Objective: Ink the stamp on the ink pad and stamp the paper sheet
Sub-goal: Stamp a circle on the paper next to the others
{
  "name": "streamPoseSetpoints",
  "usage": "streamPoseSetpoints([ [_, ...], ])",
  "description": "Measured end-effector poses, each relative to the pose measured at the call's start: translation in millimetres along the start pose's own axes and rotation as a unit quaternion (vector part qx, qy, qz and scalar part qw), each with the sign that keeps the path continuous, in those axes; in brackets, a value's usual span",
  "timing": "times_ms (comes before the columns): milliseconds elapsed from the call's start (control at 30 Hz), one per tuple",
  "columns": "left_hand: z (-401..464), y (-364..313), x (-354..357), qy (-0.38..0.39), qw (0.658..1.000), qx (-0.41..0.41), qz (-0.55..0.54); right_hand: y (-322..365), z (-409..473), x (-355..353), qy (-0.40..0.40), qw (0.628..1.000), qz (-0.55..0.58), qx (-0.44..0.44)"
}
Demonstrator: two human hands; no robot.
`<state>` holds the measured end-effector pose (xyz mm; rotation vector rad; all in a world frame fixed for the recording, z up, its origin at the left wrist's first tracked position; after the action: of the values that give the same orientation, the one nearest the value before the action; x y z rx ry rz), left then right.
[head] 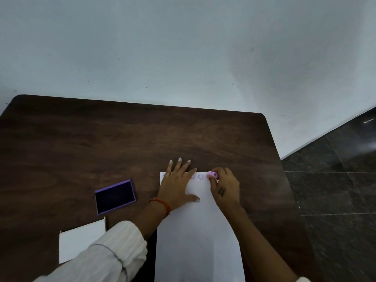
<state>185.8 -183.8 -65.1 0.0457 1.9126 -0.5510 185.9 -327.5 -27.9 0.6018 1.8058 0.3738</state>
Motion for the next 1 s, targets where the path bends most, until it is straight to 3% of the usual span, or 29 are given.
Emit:
streamPoseSetpoints([
  [1000, 6, 4, 7, 0.017, 1.000, -0.001, 0.013, 16, 18, 19, 0.029, 0.975, -0.219, -0.035],
])
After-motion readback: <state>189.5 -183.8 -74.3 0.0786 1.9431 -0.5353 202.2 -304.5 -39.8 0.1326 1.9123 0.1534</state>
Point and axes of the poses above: each hand's wrist, its own z-axis towards the middle knuckle, its own x-axis out of the palm, y = z × x, the point moved 6 cm from there along z, towards the middle knuckle, and after that the axes turned 8 degrees about y, right-handed, at the moved point
